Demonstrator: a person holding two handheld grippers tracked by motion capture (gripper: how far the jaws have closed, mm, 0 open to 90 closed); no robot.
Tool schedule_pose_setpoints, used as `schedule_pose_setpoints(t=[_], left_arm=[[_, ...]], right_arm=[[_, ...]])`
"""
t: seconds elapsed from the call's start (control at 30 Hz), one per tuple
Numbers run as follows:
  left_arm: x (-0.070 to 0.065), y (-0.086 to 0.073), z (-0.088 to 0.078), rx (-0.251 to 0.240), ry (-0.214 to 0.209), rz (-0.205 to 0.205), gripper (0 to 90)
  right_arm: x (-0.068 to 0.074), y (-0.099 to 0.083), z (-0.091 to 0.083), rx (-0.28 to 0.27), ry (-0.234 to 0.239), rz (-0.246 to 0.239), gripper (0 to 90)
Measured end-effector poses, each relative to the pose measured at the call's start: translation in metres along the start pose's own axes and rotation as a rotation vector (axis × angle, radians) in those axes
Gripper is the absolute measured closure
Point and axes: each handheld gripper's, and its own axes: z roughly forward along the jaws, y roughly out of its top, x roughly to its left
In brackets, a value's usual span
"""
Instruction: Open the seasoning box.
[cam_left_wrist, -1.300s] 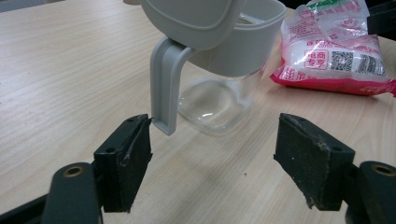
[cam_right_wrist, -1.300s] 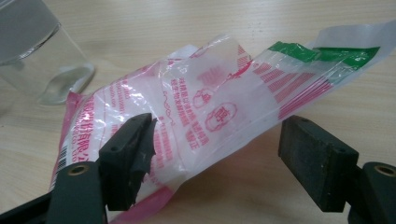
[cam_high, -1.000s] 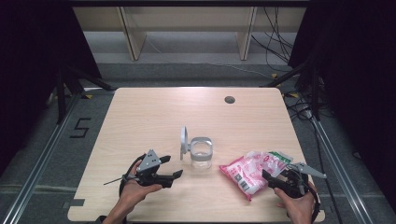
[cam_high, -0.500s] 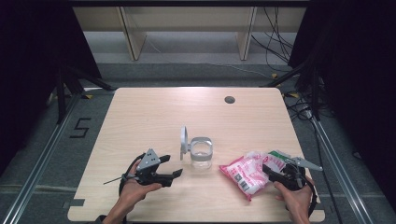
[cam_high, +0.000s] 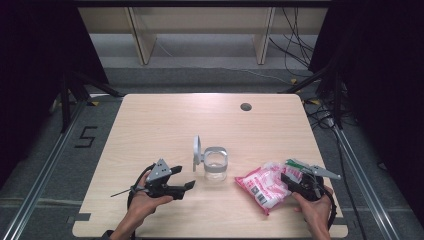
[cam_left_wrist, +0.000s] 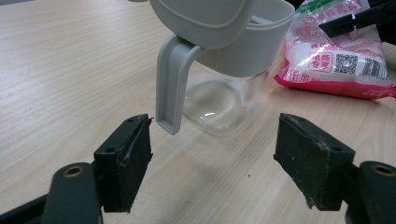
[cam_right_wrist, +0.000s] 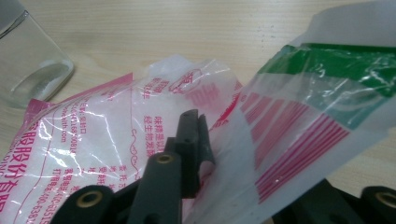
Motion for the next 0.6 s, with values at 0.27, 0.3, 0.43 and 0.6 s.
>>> schedule_pose_setpoints(t=[0.27,0.3,0.43,0.6], left_arm=[[0.001,0.000,0.001,0.001,-0.008,0.015,26.1],[0.001,0.000,0.001,-0.001,-0.009,0.008,26.1],[0.001,-0.001,0.001,0.000,-0.009,0.009,26.1],[0.001,-0.001,0.002,0.005,-0.005,0.008,26.1]], right_arm=[[-0.003,0.002,0.002,-0.002,-0.002,-0.102,88.1],[-0.003,0.003,0.003,-0.011,-0.005,-0.127,90.0],[0.006,0.005,0.000,0.003,-0.011,-0.107,90.0],[0.007,0.010,-0.001,-0.056,0.001,-0.196,90.0]])
